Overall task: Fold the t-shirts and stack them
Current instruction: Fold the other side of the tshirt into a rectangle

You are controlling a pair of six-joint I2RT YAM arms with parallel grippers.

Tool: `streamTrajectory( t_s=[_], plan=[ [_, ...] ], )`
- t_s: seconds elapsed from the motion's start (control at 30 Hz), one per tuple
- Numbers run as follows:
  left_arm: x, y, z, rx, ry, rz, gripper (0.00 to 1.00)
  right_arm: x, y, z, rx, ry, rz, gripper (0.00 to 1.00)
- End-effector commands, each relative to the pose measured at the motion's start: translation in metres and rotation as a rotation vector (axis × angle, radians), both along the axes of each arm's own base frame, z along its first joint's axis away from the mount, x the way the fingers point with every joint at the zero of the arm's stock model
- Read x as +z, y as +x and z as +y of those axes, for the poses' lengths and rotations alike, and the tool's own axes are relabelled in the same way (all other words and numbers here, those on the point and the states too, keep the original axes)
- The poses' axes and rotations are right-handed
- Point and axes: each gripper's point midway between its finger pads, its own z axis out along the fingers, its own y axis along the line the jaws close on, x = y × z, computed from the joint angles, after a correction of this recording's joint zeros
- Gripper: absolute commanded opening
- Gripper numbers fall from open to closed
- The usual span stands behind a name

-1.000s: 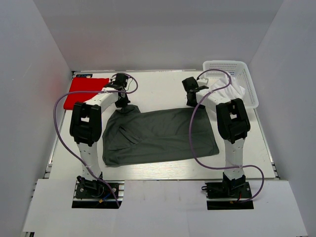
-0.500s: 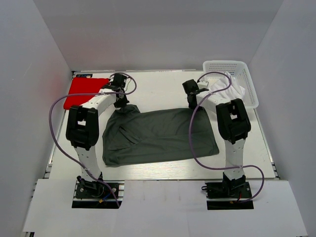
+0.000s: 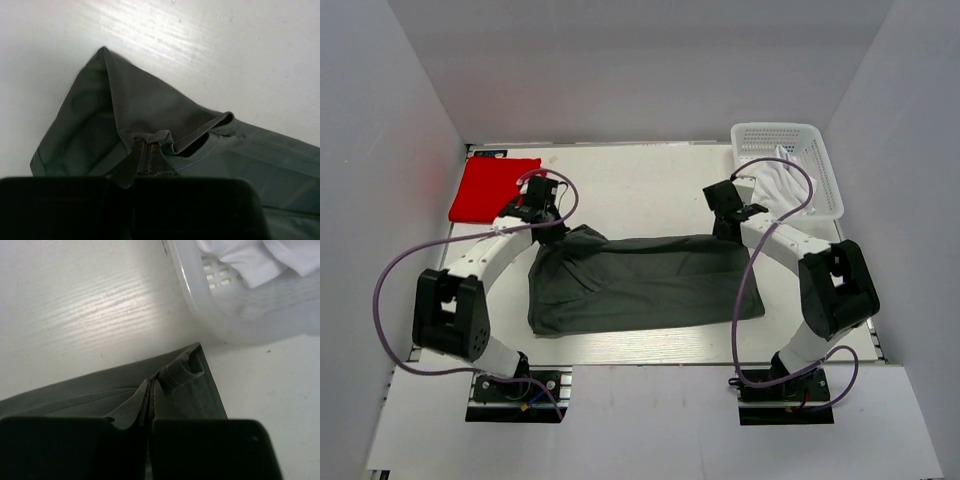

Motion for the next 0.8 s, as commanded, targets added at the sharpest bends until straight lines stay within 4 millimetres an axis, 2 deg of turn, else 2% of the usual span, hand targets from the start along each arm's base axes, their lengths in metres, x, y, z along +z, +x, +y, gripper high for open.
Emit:
streamTrajectory(
  t_s=[0.0,0.03,0.07,0.1,0.17,0.23,0.3,0.47,0.57,0.63,0.73,0.77],
  plan=[
    [0.009,-0.028,-0.003,0.032,-0.072,-0.014,0.0,0.014,-0.01,0.0,0.009,0.003,-0.045,0.0],
    [0.008,-0.041,-0.002,0.034,-0.089,-0.007,0.0,0.01,-0.021,0.0,0.019,0.004,-0.034,0.0],
    [0.008,-0.048,-0.003,0.027,-0.1,-0.008,0.0,0.015,-0.024,0.002,0.021,0.018,-0.048,0.0],
    [0.0,-0.059,-0.004,0.022,-0.119,0.013,0.0,0.005,-0.033,-0.001,0.025,0.009,-0.023,0.0],
    [0.0,-0.073,-0.008,0.011,-0.143,0.02,0.0,0.011,-0.038,-0.003,0.015,0.004,-0.047,0.0],
    [-0.002,-0.094,-0.008,0.013,-0.18,0.03,0.0,0.009,-0.045,-0.008,0.005,-0.017,-0.033,0.0],
    [-0.001,-0.11,-0.005,0.023,-0.188,0.026,0.0,0.013,-0.049,-0.01,0.001,-0.02,-0.048,0.0],
    [0.005,-0.125,0.001,0.042,-0.198,0.004,0.0,0.013,-0.053,-0.018,-0.01,-0.05,-0.045,0.0],
    [-0.011,-0.136,0.0,0.055,-0.207,0.051,0.0,0.006,-0.057,-0.02,-0.015,-0.054,-0.031,0.0],
    [-0.024,-0.151,-0.002,0.09,-0.236,0.119,0.0,0.0,-0.06,-0.021,-0.023,-0.053,-0.018,0.0],
    [-0.041,-0.178,-0.012,0.069,-0.296,0.232,0.0,-0.008,-0.066,-0.023,-0.035,-0.053,0.01,0.0],
    [-0.046,-0.194,-0.01,0.075,-0.287,0.292,0.0,-0.015,-0.071,-0.024,-0.039,-0.059,0.042,0.0]
  ],
)
